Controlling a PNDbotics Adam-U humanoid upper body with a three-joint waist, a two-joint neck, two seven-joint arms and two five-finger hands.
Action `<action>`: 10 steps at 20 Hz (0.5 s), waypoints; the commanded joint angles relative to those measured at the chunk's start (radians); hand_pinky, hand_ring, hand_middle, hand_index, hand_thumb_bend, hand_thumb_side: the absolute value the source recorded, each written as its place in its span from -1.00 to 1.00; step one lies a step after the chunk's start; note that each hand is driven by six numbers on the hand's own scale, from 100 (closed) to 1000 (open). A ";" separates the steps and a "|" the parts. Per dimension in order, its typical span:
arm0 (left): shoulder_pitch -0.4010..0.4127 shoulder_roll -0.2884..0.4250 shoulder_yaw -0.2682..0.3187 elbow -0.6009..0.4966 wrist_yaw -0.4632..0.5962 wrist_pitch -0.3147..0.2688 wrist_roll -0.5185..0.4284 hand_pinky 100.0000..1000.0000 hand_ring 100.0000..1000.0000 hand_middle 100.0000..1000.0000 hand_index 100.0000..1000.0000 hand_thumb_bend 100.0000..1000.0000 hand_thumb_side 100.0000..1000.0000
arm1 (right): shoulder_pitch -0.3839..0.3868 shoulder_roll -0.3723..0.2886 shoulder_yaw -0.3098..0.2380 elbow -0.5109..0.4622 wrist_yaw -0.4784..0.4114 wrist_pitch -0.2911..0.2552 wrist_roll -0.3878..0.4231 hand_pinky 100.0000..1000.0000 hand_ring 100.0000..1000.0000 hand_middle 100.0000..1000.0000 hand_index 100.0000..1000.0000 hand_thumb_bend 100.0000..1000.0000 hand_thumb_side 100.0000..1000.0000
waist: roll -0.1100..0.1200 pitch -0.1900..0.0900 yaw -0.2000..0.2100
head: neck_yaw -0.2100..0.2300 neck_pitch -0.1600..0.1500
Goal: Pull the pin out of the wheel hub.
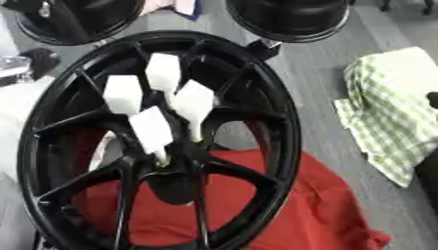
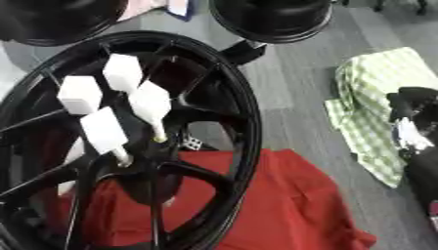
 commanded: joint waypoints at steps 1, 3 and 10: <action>-0.032 -0.003 -0.016 0.021 -0.022 0.025 -0.008 0.63 0.55 0.57 0.74 -1.00 0.58 | 0.000 -0.029 -0.002 -0.019 0.003 0.002 0.001 0.63 0.47 -0.03 0.32 -0.91 -0.68 | -0.001 -0.022 -0.001 | 0.005 -0.003; -0.051 -0.023 -0.036 0.030 -0.023 0.045 -0.008 0.64 0.54 0.57 0.74 -1.00 0.58 | -0.001 -0.028 -0.001 -0.019 0.002 0.004 0.002 0.63 0.47 -0.03 0.32 -0.91 -0.68 | -0.002 -0.023 -0.001 | 0.007 -0.002; -0.113 -0.092 -0.098 0.086 -0.063 0.149 -0.004 0.70 0.61 0.63 0.82 -0.70 0.37 | -0.003 -0.027 0.001 -0.019 -0.004 0.008 0.007 0.63 0.48 -0.03 0.32 -0.91 -0.68 | -0.002 -0.026 -0.005 | 0.015 0.005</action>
